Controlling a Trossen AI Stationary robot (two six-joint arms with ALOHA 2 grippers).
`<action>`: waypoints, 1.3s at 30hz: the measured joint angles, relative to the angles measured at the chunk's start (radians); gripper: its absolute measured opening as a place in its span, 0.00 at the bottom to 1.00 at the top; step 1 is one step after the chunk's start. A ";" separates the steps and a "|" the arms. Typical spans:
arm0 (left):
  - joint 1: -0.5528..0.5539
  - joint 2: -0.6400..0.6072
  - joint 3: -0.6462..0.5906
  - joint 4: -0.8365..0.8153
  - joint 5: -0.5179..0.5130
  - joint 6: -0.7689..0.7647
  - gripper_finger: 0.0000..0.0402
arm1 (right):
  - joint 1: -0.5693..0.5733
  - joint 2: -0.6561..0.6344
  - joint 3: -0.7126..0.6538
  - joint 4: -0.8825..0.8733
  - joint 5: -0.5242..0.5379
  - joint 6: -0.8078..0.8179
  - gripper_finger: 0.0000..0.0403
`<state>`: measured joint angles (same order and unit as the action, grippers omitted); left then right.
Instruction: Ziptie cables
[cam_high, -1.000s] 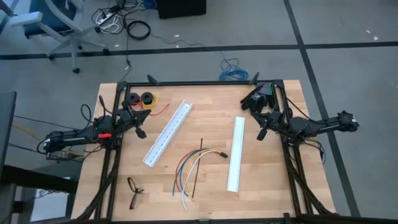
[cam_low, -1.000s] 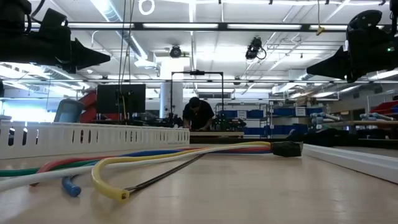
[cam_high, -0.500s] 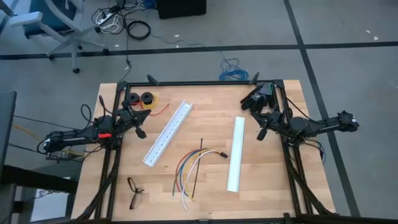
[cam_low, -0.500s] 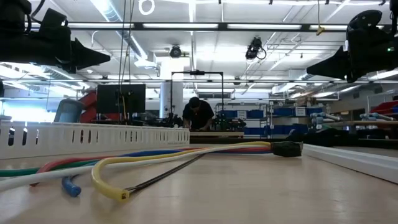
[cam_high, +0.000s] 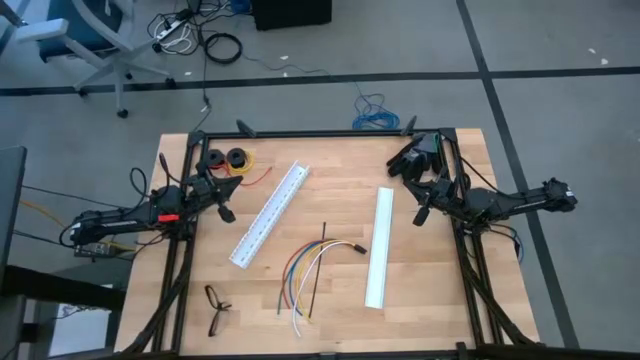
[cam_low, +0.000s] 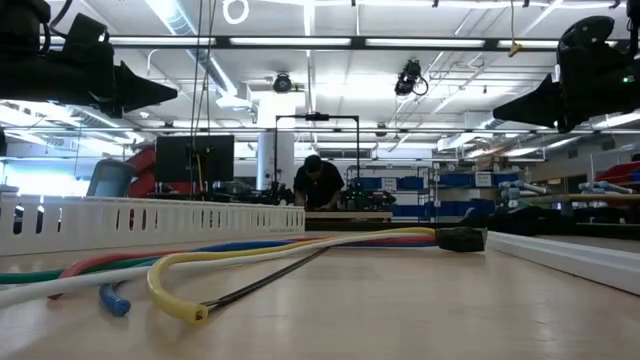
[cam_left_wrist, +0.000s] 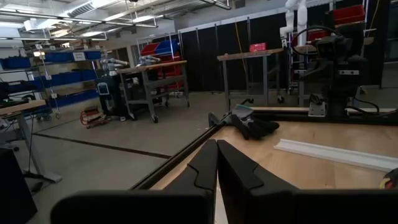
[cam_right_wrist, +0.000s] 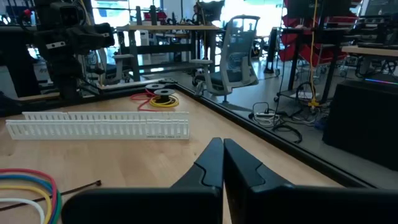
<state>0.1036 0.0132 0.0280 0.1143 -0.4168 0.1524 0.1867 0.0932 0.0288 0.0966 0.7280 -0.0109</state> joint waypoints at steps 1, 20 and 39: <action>0.000 0.000 0.000 0.000 0.000 0.000 0.05 | 0.000 0.000 0.000 0.000 0.000 0.000 0.00; 0.000 0.000 0.000 0.047 0.000 0.108 0.05 | 0.000 0.000 0.000 0.000 0.000 0.000 0.00; 0.000 0.000 0.000 0.072 0.000 0.098 0.05 | -0.009 0.005 0.000 0.090 -0.064 0.008 0.00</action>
<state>0.1036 0.0128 0.0280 0.1858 -0.4168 0.2504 0.1780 0.0980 0.0284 0.1862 0.6641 -0.0031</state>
